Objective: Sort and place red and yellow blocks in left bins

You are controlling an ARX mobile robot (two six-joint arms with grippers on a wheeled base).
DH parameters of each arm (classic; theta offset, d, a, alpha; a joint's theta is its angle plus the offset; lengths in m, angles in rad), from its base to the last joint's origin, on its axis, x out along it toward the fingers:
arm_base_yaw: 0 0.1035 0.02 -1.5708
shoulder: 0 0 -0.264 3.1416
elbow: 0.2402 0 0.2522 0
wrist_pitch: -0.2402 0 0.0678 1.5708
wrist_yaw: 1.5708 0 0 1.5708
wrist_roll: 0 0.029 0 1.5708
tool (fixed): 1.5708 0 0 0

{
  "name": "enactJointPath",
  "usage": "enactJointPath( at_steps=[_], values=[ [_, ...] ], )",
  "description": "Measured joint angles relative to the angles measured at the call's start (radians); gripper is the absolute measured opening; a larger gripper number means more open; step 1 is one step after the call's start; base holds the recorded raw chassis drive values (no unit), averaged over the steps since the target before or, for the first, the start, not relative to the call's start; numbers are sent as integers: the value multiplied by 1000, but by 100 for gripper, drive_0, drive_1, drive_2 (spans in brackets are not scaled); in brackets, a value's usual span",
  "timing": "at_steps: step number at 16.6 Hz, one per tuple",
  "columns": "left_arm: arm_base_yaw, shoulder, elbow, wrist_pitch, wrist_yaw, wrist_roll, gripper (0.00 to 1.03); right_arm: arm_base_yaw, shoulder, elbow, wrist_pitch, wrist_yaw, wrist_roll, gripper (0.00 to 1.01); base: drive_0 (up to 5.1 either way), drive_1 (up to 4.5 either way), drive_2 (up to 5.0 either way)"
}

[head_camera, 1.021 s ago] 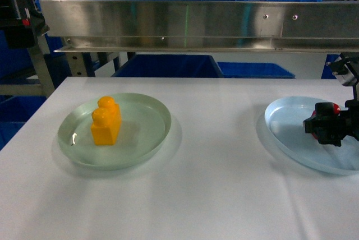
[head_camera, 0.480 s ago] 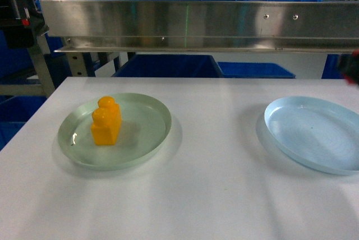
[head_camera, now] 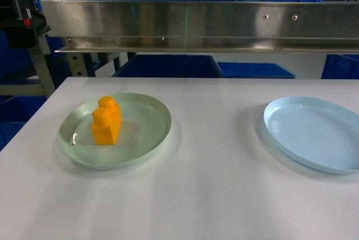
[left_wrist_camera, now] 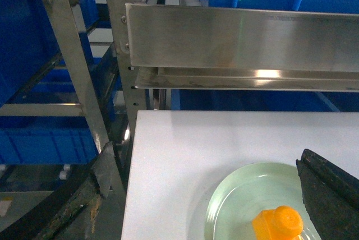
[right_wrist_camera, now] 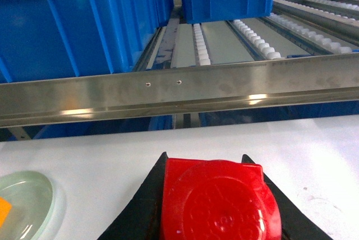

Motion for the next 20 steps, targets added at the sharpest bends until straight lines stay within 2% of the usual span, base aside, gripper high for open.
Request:
enactJointPath(
  at_steps=[4, 11, 15, 20],
  values=[
    [0, 0, 0, 0, 0, 0, 98, -24, 20, -12, 18, -12, -19, 28, 0, 0, 0],
    [0, 0, 0, 0, 0, 0, 98, -59, 31, -13, 15, -55, -26, 28, 0, 0, 0],
    [0, 0, 0, 0, 0, 0, 98, -65, 32, -14, 18, -64, -26, 28, 0, 0, 0],
    [0, 0, 0, 0, 0, 0, 98, -63, 51, -23, 38, -48, -46, 28, 0, 0, 0]
  ],
)
